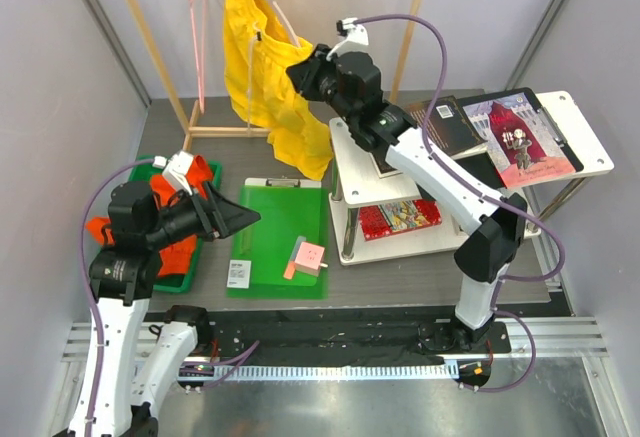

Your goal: Remove the shorts from the hanger

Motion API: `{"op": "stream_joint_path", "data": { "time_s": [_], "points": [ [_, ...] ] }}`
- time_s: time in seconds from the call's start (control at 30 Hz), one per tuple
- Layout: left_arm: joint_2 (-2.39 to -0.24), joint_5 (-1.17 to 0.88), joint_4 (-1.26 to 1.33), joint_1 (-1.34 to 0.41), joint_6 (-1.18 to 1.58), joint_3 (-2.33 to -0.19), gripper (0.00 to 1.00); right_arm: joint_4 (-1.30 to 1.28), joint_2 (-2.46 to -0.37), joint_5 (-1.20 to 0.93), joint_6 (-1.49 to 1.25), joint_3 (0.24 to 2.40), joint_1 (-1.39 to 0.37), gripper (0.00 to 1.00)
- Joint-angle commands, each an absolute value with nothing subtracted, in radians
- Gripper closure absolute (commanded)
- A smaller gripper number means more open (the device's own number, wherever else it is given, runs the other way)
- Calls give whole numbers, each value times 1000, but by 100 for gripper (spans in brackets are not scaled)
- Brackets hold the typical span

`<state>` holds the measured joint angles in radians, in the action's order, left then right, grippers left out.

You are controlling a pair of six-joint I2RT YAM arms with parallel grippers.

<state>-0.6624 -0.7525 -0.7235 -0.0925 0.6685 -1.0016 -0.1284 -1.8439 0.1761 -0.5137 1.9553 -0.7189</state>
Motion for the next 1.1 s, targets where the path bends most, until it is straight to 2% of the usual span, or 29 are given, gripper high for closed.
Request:
{"op": "stream_joint_path", "data": {
  "time_s": [0.0,0.17,0.5,0.73,1.07],
  "points": [
    [-673,-770,-698,-95,660,-1034,34,182,-1736,157,-686,1873,-726,99],
    [-670,-762,-715,-97,647,-1035,34,342,-1732,126,-785,1821,-724,99],
    [-661,-741,-726,-95,646,-1040,34,520,-1841,87,-1009,1908,-738,99],
    [-666,-744,-729,-95,640,-1037,34,728,-1790,97,-1069,1758,-773,99],
    [-670,-735,-747,-95,624,-1052,34,845,-1727,81,-1103,1603,-776,99]
  ]
}}
